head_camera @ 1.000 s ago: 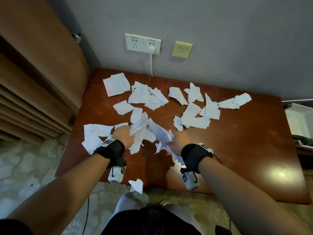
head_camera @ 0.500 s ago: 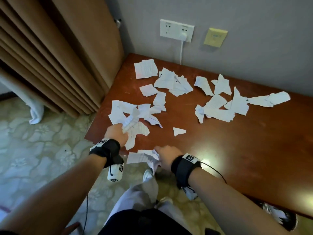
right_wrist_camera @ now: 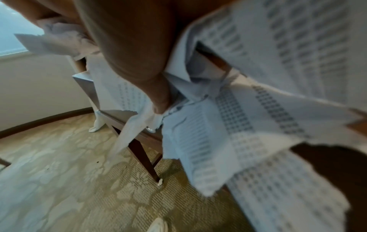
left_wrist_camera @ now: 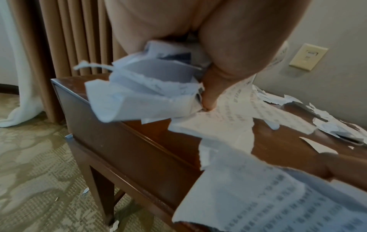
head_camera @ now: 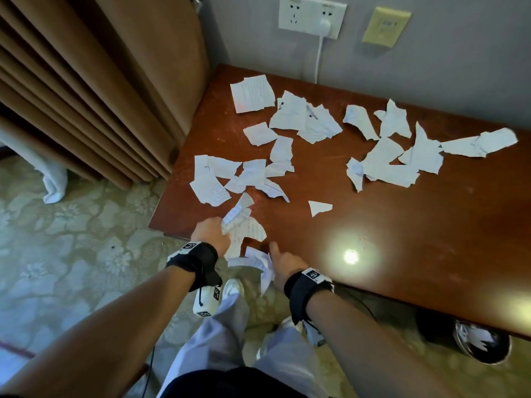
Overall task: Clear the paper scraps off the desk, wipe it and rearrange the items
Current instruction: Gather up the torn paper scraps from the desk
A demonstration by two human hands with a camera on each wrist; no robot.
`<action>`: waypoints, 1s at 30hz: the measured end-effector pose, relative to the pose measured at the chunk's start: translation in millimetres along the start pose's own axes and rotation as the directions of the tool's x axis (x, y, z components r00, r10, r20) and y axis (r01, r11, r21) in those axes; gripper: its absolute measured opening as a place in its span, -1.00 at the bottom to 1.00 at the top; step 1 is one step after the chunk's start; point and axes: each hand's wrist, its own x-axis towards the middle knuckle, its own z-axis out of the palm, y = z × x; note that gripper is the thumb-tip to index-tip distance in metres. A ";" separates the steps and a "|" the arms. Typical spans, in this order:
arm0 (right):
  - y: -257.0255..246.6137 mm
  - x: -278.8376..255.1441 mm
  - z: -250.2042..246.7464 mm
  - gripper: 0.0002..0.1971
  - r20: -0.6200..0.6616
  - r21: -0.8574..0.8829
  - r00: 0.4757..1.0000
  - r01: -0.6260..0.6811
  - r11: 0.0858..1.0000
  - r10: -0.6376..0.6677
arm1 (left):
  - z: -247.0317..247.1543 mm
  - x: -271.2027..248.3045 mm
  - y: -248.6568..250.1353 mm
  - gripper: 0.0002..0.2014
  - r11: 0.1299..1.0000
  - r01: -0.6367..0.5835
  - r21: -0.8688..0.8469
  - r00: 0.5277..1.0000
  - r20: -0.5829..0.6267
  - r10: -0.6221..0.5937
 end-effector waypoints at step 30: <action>58.6 52.7 -73.3 -0.48 -0.228 0.212 0.840 -0.450 0.867 0.492 | -58.6 140.8 -17.3 -0.63 0.858 -0.279 0.432 0.960 0.099 0.262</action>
